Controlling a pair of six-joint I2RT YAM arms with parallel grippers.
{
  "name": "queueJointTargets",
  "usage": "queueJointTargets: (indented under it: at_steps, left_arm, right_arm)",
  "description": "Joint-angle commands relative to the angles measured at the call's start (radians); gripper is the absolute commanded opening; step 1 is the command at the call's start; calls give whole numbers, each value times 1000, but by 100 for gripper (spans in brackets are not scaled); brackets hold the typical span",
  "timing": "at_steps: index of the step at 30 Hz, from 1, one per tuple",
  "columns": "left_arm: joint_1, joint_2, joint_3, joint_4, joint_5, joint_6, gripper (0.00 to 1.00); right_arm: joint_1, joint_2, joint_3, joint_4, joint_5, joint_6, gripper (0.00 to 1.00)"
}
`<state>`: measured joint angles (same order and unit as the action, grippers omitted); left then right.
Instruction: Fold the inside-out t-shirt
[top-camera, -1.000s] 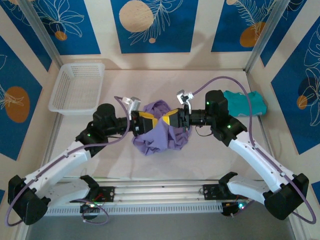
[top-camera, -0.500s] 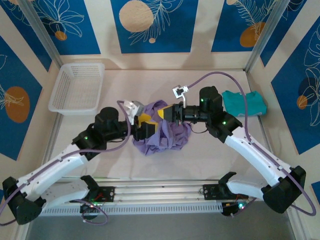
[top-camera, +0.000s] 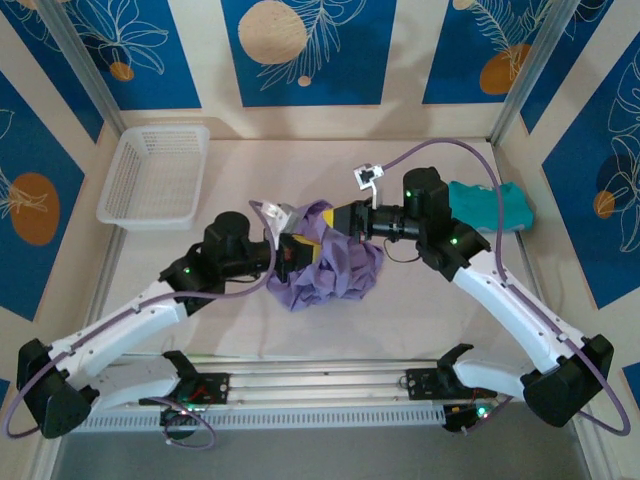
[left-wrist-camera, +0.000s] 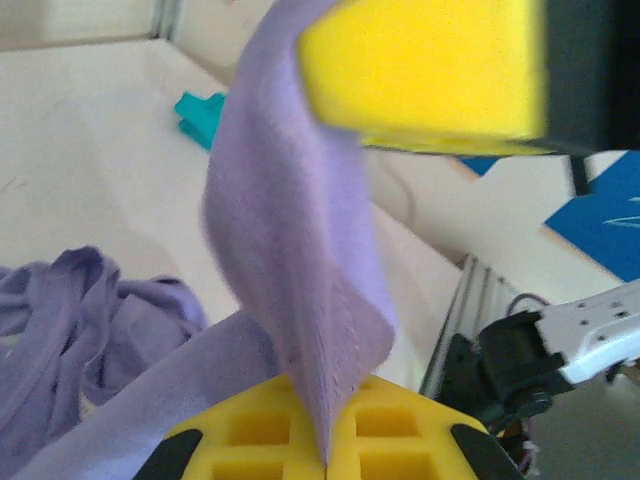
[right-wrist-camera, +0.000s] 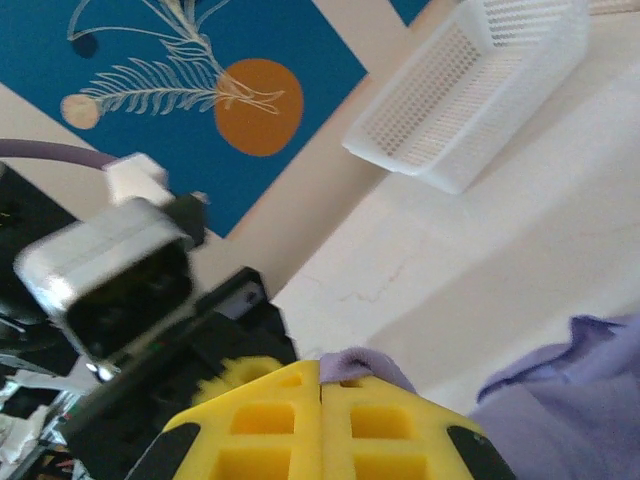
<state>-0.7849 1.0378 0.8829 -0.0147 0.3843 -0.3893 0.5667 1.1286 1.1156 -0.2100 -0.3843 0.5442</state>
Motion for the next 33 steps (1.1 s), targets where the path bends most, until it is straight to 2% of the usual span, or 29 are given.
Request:
queueJointTargets:
  at_steps: [1,5,10,18,20,26,29,33]
  left_arm:
    - [59,-53,-49,162,144,-93,0]
    - [123,-58,-78,233,201,-187,0]
    - [153,-56,-84,243,199,-212,0]
    - [164,-52,-82,257,205,-229,0]
    - [165,-53,-85,257,204,-230,0]
    - [186,-63,-109,278,183,-263,0]
    - [210,-70,-138,302,157,-291,0]
    - [247,-82,-189,349,143,-330,16]
  right_arm:
    - [-23,8,45,-152,71,-119,15]
    - [-21,-39,31,-219,56,-241,27]
    - [8,-144,-80,-156,21,-303,39]
    - [85,-92,-146,-58,35,-297,44]
    - [98,-63,-136,-35,33,-281,38]
    - [83,-57,-126,18,-8,-231,1]
    - [27,-79,-152,113,-138,-162,0]
    - [-23,-82,-192,297,-278,-40,0]
